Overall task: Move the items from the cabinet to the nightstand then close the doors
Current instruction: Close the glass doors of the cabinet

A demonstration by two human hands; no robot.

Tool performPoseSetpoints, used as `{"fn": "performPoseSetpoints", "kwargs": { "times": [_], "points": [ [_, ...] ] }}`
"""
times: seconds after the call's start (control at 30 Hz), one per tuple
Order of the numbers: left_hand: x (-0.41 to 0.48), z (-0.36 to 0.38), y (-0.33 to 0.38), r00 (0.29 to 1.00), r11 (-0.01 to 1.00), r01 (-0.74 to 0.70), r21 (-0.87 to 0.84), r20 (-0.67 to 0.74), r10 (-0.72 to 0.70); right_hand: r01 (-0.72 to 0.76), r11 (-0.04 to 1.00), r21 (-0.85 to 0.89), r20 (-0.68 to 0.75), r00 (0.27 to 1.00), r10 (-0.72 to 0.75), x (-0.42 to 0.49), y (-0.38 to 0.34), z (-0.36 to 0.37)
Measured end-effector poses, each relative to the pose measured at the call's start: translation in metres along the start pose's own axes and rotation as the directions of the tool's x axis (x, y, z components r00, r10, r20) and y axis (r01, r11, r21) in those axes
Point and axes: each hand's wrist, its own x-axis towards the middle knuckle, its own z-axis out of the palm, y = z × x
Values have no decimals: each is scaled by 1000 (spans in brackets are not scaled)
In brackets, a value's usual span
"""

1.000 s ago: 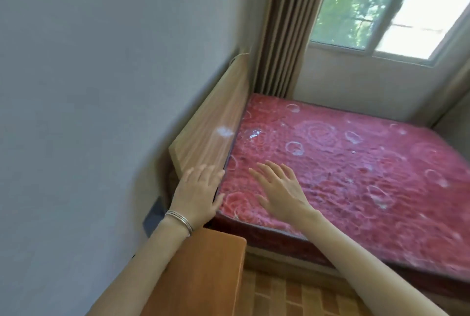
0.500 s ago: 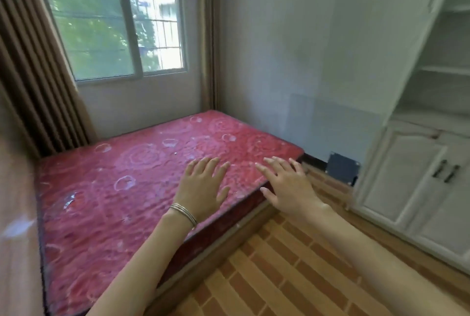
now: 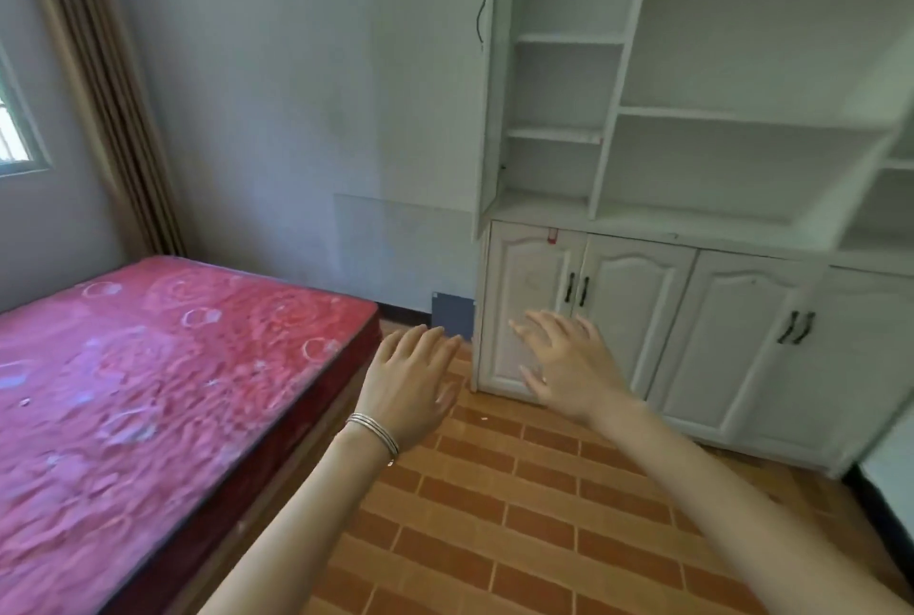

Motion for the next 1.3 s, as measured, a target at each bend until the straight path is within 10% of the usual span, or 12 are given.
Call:
{"fn": "performPoseSetpoints", "kwargs": {
  "times": [0.4, 1.3],
  "points": [
    [143, 54, 33, 996, 997, -74, -27, -43, 72, -72, 996, -57, 14, 997, 73, 53, 127, 15],
    [341, 177, -219, 974, 974, -204, -99, -118, 192, -203, 973, -111, -82, 977, 195, 343, 134, 109]
  ]
}}
